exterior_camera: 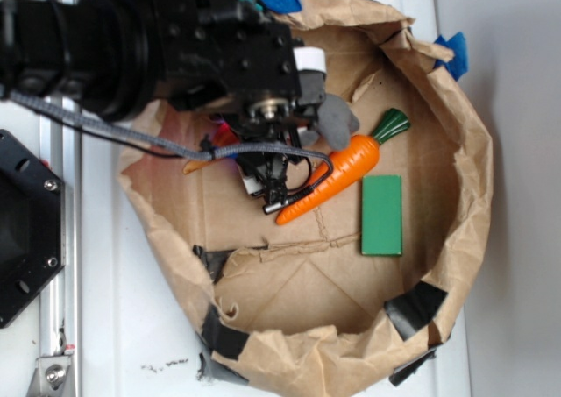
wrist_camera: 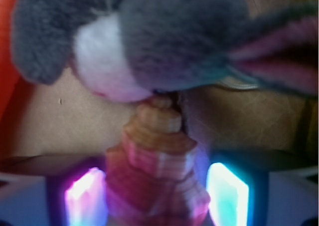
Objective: Grab the shell.
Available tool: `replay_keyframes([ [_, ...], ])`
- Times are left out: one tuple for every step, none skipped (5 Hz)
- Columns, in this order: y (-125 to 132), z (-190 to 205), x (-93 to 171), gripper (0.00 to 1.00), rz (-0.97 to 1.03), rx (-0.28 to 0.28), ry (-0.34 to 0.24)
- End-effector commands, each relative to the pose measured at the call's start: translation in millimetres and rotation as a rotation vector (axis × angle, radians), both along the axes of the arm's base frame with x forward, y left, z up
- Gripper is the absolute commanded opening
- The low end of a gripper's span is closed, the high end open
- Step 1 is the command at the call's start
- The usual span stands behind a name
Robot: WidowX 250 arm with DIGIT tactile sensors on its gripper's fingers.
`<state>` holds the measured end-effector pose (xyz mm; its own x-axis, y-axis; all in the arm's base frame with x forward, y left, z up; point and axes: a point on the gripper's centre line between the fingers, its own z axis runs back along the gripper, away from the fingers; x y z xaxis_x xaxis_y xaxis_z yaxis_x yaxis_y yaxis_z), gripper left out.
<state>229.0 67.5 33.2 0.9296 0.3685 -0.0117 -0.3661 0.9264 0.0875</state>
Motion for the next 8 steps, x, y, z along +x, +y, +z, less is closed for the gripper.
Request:
replay_keyframes([
  [3.5, 13.2, -0.4, 0.0, -0.01, 0.017, -0.058],
  [4.3, 22.2, -3.6, 0.0, 0.004, 0.003, -0.057],
  [-11.4, 62.3, -10.8, 0.0, -0.025, -0.065, -0.105],
  [-32.1, 103.1, -12.1, 0.0, -0.076, -0.077, -0.17],
  [-42.2, 119.2, -10.9, 0.0, -0.107, -0.056, -0.182],
  [-46.5, 125.3, -8.6, 0.0, -0.128, -0.031, -0.185],
  [-45.4, 123.3, -3.4, 0.0, -0.122, -0.023, -0.175],
  [-47.1, 120.6, -7.1, 0.0, -0.106, 0.015, -0.188],
])
